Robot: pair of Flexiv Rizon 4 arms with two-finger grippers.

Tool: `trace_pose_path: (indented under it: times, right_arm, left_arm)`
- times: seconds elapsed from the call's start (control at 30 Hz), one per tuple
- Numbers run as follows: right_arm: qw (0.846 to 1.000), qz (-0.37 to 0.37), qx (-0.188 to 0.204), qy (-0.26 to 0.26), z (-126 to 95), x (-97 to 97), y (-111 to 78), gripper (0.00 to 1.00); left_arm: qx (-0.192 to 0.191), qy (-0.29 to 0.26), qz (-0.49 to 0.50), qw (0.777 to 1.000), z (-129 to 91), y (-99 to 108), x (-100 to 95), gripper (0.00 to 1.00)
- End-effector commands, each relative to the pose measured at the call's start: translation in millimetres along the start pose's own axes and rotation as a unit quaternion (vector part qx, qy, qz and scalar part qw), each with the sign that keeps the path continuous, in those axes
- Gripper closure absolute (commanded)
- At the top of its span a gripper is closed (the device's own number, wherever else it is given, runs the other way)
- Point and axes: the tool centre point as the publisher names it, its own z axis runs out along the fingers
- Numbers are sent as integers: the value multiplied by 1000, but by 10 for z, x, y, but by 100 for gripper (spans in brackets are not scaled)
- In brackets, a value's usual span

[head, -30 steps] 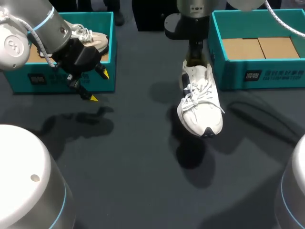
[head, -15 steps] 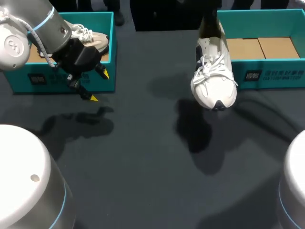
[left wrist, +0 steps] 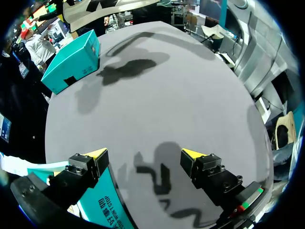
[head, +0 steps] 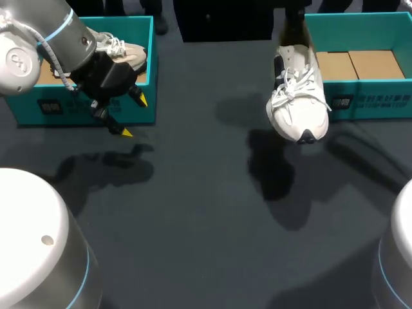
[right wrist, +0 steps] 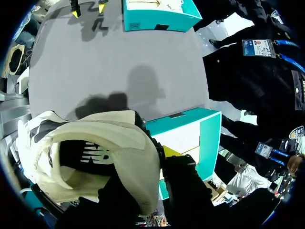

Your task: Take the shoe out of the shoebox, open the shoe tongue, remove and reinsert the insole, then place the shoe into the shoebox

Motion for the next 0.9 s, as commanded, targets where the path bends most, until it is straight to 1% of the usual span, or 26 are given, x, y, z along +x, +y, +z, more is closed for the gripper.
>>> trace_pose_path:
  times: [0.03, 0.17, 0.2, 0.27, 0.4, 0.5, 0.53, 0.9]
  right_arm:
    - [1000, 0, -3, 4, 43, -319, -337, 100]
    - [1000, -6, -4, -5, 159, -669, -647, 100]
    - [1000, -11, 3, -8, 197, -758, -723, 100]
    - [1000, -12, -9, -10, 264, -925, -873, 100]
    - [1000, -15, -1, -11, 414, -1250, -1158, 100]
    - [999, -31, -17, -21, 500, -1465, -1334, 100]
    - [999, -28, -22, -12, 536, -1529, -1398, 100]
    - [999, -28, -22, -12, 536, -1529, -1398, 100]
  left_arm:
    - [-2, 0, 0, 1000, 3, -2, -1, 0]
    - [-2, 0, 0, 1000, 3, -2, -1, 0]
    - [-2, 0, 0, 1000, 3, -2, -1, 0]
    - [-2, 0, 0, 1000, 3, -2, -1, 0]
    - [-2, 0, 0, 1000, 3, -2, -1, 0]
    - [-2, 0, 0, 1000, 3, -2, -1, 0]
    - [-2, 0, 0, 1000, 3, -2, -1, 0]
    - [-2, 0, 0, 1000, 3, -2, -1, 0]
